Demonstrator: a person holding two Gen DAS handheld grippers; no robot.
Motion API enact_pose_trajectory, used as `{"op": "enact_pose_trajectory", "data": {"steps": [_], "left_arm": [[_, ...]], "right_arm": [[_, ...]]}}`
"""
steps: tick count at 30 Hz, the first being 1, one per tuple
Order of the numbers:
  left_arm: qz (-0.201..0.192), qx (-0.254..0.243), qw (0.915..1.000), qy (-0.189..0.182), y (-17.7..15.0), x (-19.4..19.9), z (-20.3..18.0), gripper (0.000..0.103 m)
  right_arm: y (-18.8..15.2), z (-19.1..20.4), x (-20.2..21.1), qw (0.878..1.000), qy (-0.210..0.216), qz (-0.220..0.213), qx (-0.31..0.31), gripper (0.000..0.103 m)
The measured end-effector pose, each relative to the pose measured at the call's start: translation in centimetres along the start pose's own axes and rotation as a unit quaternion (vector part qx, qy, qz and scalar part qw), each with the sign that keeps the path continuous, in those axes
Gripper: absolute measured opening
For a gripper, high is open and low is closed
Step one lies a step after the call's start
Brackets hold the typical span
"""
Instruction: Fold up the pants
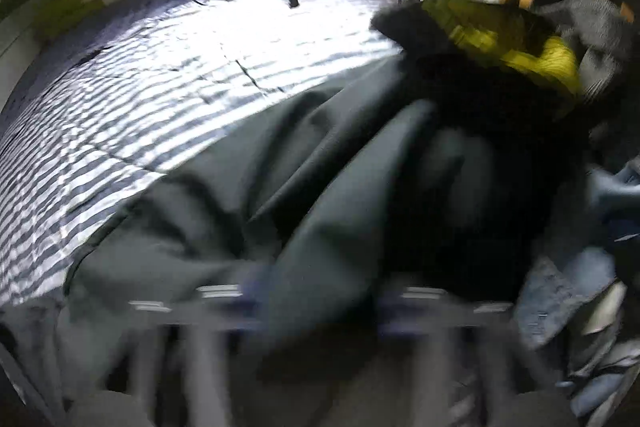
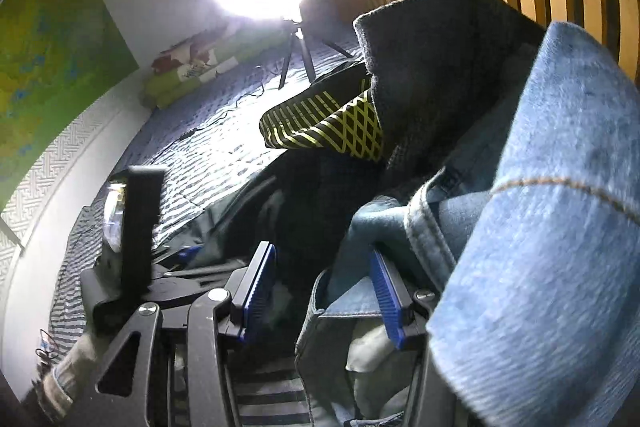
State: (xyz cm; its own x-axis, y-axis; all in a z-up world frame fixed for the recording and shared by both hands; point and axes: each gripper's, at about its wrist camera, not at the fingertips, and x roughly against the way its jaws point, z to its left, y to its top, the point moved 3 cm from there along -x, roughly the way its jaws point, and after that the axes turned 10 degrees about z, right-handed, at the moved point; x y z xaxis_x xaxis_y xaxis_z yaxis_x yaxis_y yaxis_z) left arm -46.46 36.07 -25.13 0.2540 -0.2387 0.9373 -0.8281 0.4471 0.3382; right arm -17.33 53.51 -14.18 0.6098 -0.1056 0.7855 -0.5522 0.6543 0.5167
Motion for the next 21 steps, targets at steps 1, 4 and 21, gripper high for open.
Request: {"op": "enact_pose_trajectory", "data": {"steps": [1, 4, 21], "left_arm": [[-0.006, 0.012, 0.9999, -0.011, -0.3, 0.8, 0.3, 0.011], [-0.034, 0.048, 0.9968, -0.054, -1.5, 4.1, 1.1, 0.009], [-0.168, 0.134, 0.9752, -0.054, -5.8, 20.0, 10.5, 0.001]], "right_arm": [[0.0, 0.1, 0.0, 1.000, -0.003, -0.001, 0.002, 0.045], [-0.1, 0.2, 0.3, 1.000, 0.003, -0.003, 0.001, 0.045], [-0.6, -1.0, 2.4, 0.999, 0.027, -0.024, -0.010, 0.045]]}}
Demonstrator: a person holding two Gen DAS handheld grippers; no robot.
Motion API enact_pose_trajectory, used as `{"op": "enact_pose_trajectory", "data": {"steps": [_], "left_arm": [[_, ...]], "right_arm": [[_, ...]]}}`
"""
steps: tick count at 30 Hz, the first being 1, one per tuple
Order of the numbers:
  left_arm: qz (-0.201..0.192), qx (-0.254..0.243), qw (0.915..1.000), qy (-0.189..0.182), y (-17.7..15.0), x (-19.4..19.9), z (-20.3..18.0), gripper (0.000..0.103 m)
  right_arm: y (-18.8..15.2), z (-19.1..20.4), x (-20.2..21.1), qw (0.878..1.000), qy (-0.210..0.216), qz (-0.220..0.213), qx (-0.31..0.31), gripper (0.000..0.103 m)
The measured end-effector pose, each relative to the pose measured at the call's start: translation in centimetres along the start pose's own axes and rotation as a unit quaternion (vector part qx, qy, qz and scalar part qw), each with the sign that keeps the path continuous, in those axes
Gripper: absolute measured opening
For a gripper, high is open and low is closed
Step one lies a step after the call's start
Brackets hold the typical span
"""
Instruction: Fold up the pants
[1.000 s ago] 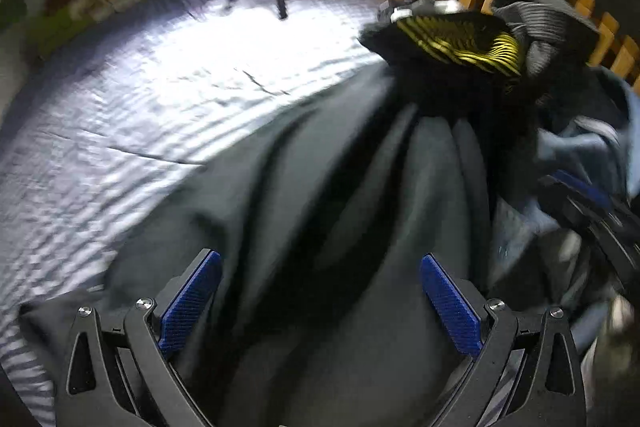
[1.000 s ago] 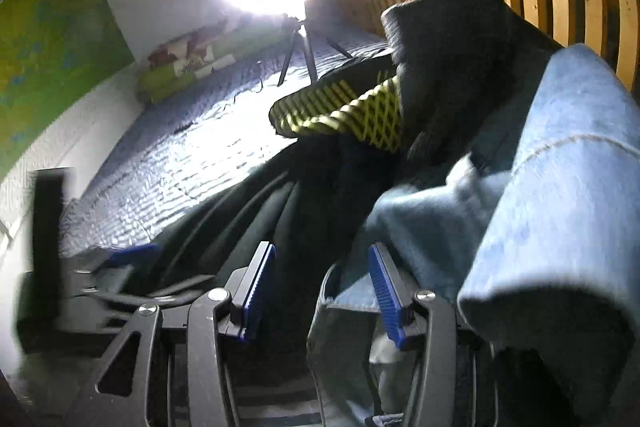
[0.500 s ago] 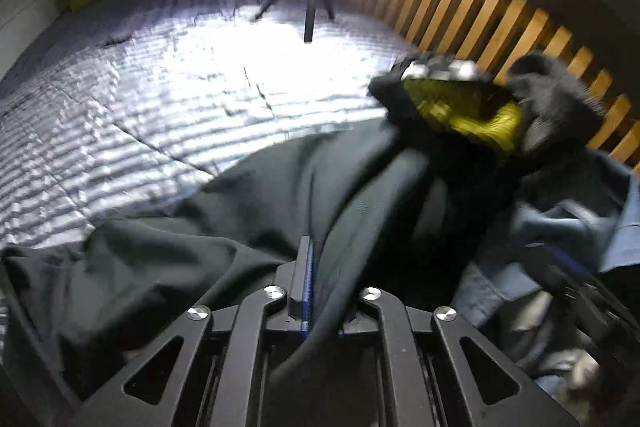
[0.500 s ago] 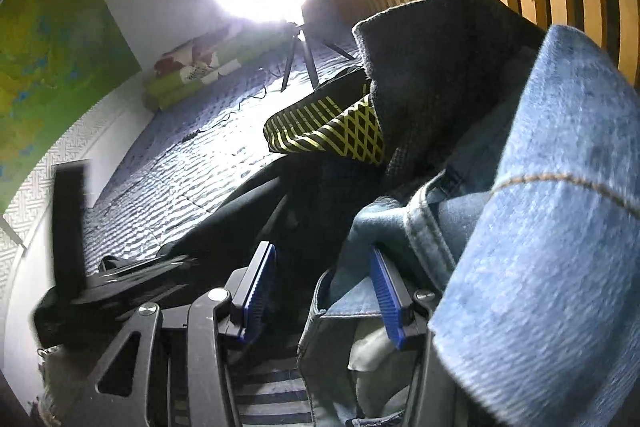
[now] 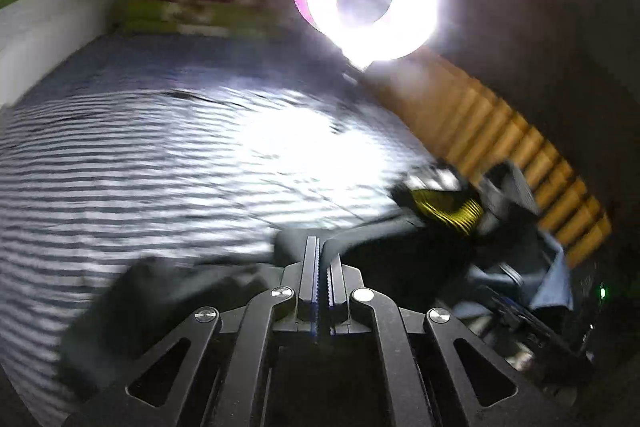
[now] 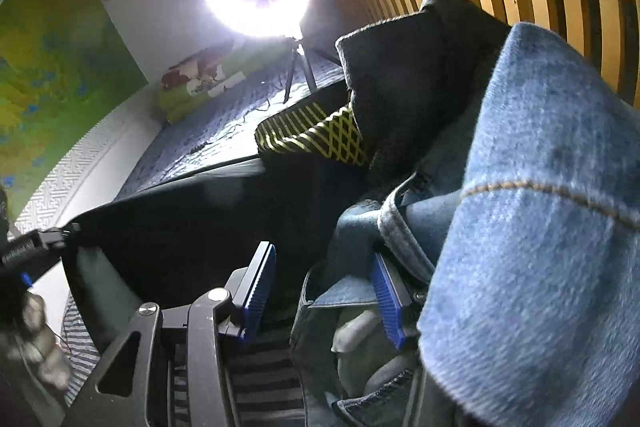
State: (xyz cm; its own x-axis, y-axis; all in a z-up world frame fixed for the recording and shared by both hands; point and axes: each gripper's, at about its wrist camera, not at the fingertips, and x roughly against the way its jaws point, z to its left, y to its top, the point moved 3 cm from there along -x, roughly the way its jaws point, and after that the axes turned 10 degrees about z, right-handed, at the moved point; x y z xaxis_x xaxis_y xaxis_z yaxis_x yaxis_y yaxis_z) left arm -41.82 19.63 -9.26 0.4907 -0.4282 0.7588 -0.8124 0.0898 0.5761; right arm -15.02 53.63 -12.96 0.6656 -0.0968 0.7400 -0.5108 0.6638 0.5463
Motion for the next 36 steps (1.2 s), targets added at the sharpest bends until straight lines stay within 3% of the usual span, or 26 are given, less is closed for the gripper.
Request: {"op": "enact_pose_trajectory", "data": {"steps": [2, 4, 7, 9, 11, 13, 14, 15, 17, 19, 20, 22, 24, 26, 31, 33, 34, 35, 36], "left_arm": [[-0.018, 0.025, 0.9991, 0.030, -0.2, 3.1, 3.6, 0.000], [-0.034, 0.038, 0.9951, 0.084, -0.9, 6.1, 7.3, 0.000], [-0.006, 0.045, 0.9866, 0.157, -2.5, 8.1, 12.3, 0.001], [-0.006, 0.032, 0.9710, 0.237, -3.5, 9.3, 14.5, 0.001], [-0.013, 0.061, 0.9611, 0.269, -4.2, 10.6, 16.9, 0.002], [-0.017, 0.068, 0.9501, 0.304, -4.7, 11.3, 18.4, 0.008], [-0.009, 0.065, 0.9475, 0.313, -4.8, 11.2, 18.5, 0.022], [-0.001, 0.055, 0.9496, 0.308, -4.8, 10.8, 18.1, 0.031], [-0.014, 0.017, 0.9552, 0.295, -4.5, 10.3, 15.8, 0.069], [-0.025, -0.025, 0.9633, 0.266, -4.4, 9.3, 12.9, 0.090], [-0.022, -0.052, 0.9705, 0.234, -4.6, 8.3, 11.1, 0.093], [0.006, -0.111, 0.9737, 0.199, -5.0, 5.3, 7.3, 0.093], [0.059, -0.176, 0.9671, 0.174, -6.1, 0.5, 3.6, 0.093], [0.096, -0.206, 0.9603, 0.162, -7.2, -2.4, 2.0, 0.093], [0.170, -0.240, 0.9349, 0.199, -9.3, -9.6, 1.7, 0.093], [0.190, -0.237, 0.9314, 0.200, -9.5, -10.8, 2.9, 0.082], [0.196, -0.224, 0.9362, 0.186, -9.3, -10.8, 3.7, 0.060], [0.199, -0.210, 0.9403, 0.178, -9.1, -10.9, 4.3, 0.047], [0.197, -0.178, 0.9511, 0.157, -8.6, -10.0, 5.3, 0.047]], "right_arm": [[0.0, 0.1, 0.0, 1.000, 0.000, 0.001, 0.003, 0.045], [0.0, 0.3, -0.1, 1.000, -0.001, 0.001, 0.005, 0.045], [-0.1, 1.0, -0.5, 1.000, 0.006, 0.006, 0.006, 0.045], [-0.3, 1.6, -0.5, 1.000, 0.012, 0.008, 0.004, 0.045], [-0.4, 2.5, -0.4, 1.000, 0.022, 0.006, 0.006, 0.045], [-0.5, 3.5, -0.8, 0.999, 0.031, 0.008, 0.016, 0.047], [-0.6, 4.0, -1.0, 0.999, 0.033, 0.010, 0.024, 0.049], [-0.6, 4.5, -1.4, 0.999, 0.032, 0.013, 0.033, 0.049], [-0.7, 5.1, -2.2, 0.999, 0.024, 0.020, 0.043, 0.049], [-0.8, 5.4, -3.2, 0.998, 0.027, 0.036, 0.043, 0.049], [-1.0, 5.4, -3.5, 0.998, 0.035, 0.043, 0.041, 0.050], [-1.1, 5.3, -4.3, 0.996, 0.051, 0.060, 0.030, 0.050], [-1.3, 4.8, -4.7, 0.996, 0.053, 0.069, 0.023, 0.050], [-1.2, 4.8, -5.3, 0.996, 0.053, 0.074, 0.019, 0.050], [-1.4, 4.4, -6.4, 0.993, 0.065, 0.094, 0.006, 0.052], [-1.3, 4.3, -6.5, 0.993, 0.069, 0.096, 0.002, 0.052], [-1.3, 4.2, -6.5, 0.993, 0.071, 0.096, -0.001, 0.052], [-1.3, 4.2, -6.5, 0.993, 0.073, 0.096, -0.003, 0.052], [-1.3, 4.1, -6.4, 0.992, 0.076, 0.097, -0.006, 0.052]]}}
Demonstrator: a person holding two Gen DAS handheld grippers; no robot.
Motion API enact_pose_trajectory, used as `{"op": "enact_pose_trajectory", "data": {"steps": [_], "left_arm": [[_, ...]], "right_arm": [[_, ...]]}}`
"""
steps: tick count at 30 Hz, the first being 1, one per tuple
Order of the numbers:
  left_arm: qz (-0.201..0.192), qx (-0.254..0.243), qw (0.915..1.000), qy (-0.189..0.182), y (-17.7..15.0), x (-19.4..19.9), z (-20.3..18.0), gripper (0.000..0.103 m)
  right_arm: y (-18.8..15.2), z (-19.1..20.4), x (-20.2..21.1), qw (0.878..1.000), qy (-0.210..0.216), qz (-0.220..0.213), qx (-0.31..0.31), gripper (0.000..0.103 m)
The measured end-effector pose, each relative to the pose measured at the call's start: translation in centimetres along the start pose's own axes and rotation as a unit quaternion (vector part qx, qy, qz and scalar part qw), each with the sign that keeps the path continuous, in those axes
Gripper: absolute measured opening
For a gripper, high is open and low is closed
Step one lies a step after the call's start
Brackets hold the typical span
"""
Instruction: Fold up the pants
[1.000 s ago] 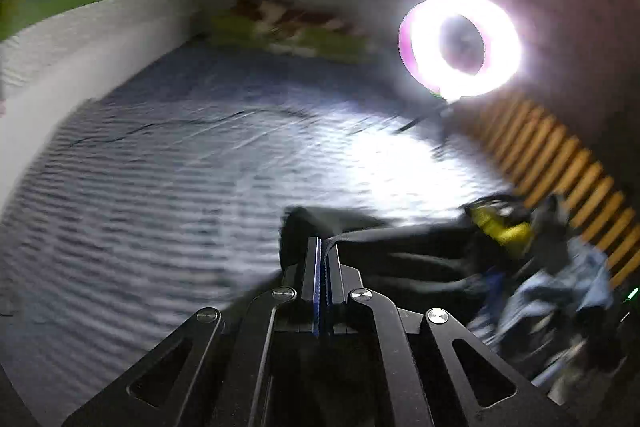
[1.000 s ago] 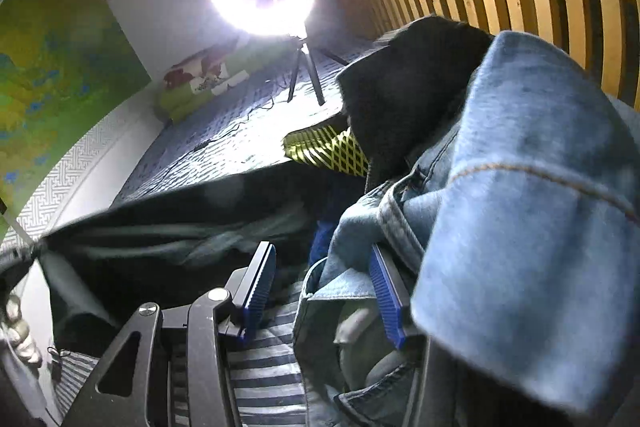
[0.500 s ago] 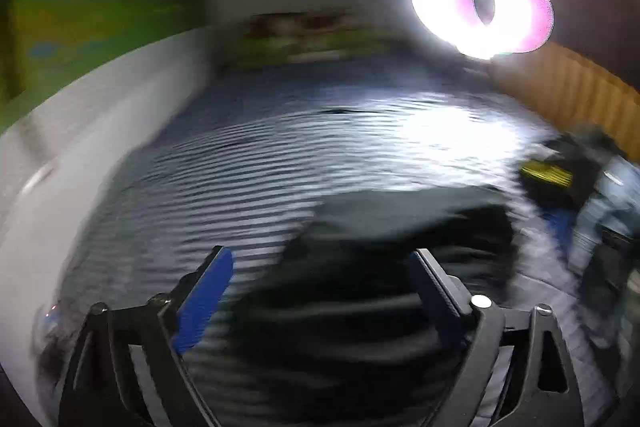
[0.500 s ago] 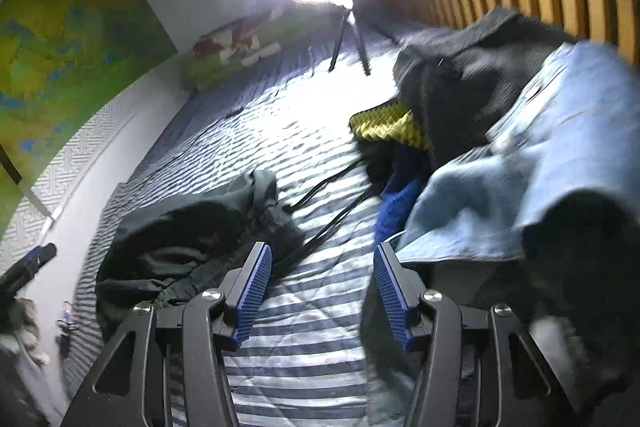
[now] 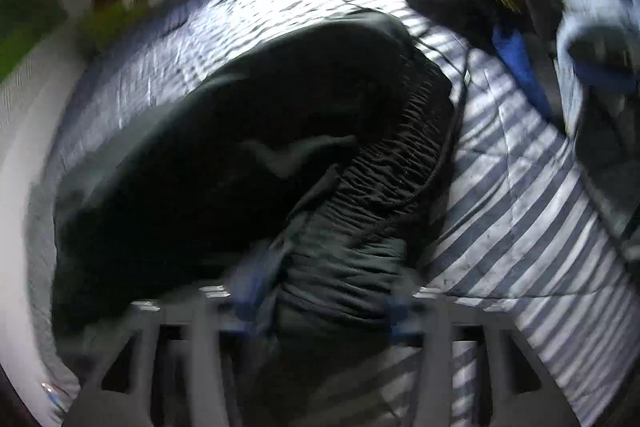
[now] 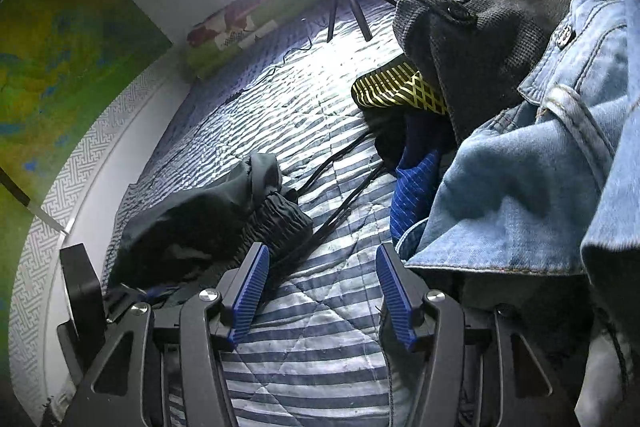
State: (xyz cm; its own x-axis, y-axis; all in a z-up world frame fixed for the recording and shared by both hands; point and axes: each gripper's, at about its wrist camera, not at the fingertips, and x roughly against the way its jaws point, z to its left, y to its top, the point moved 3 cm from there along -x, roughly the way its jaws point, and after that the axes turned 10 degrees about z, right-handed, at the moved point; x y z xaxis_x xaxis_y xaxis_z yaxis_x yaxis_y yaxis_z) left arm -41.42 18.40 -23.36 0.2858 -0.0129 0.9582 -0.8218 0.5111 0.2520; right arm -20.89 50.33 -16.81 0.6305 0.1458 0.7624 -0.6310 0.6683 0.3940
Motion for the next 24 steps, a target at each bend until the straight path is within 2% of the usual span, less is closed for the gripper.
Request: {"op": "enact_pose_trajectory", "data": {"steps": [3, 7, 9, 12, 14, 16, 19, 20, 22, 23, 24], "left_arm": [[-0.029, 0.042, 0.9974, -0.051, -0.3, 2.4, 2.1, 0.046], [-0.061, 0.064, 0.9926, -0.083, -2.2, 6.9, 4.1, 0.045], [-0.076, 0.077, 0.9879, -0.111, -3.4, 9.1, 4.8, 0.045], [-0.082, 0.089, 0.9837, -0.133, -4.9, 11.3, 5.3, 0.045], [-0.084, 0.099, 0.9789, -0.158, -6.1, 12.2, 5.8, 0.045], [-0.085, 0.104, 0.9774, -0.163, -6.7, 12.4, 5.8, 0.045], [-0.091, 0.103, 0.9748, -0.175, -8.3, 13.2, 5.7, 0.045], [-0.093, 0.103, 0.9742, -0.178, -8.6, 13.2, 5.6, 0.045], [-0.099, 0.105, 0.9721, -0.185, -9.5, 13.6, 6.1, 0.045], [-0.102, 0.110, 0.9710, -0.186, -9.9, 13.8, 6.5, 0.045], [-0.103, 0.113, 0.9702, -0.188, -10.3, 14.0, 6.8, 0.045]], "right_arm": [[0.1, -0.1, -0.3, 1.000, 0.008, 0.003, -0.009, 0.052], [-0.3, 0.2, -1.8, 0.999, 0.015, 0.018, -0.026, 0.052], [-0.6, 0.8, -2.9, 0.997, 0.052, 0.038, -0.035, 0.053], [-1.5, 2.2, -5.3, 0.989, 0.116, 0.079, -0.053, 0.058], [-2.3, 3.3, -7.0, 0.985, 0.127, 0.105, -0.050, 0.061], [-3.2, 4.2, -8.7, 0.982, 0.131, 0.131, -0.048, 0.061], [-4.4, 5.1, -10.4, 0.970, 0.170, 0.164, -0.060, 0.063], [-4.6, 5.3, -10.5, 0.965, 0.189, 0.169, -0.067, 0.060], [-4.7, 5.7, -10.0, 0.959, 0.214, 0.169, -0.075, 0.021], [-4.6, 6.1, -9.7, 0.959, 0.213, 0.172, -0.069, 0.011], [-4.3, 6.6, -9.0, 0.962, 0.202, 0.172, -0.059, 0.011]]}}
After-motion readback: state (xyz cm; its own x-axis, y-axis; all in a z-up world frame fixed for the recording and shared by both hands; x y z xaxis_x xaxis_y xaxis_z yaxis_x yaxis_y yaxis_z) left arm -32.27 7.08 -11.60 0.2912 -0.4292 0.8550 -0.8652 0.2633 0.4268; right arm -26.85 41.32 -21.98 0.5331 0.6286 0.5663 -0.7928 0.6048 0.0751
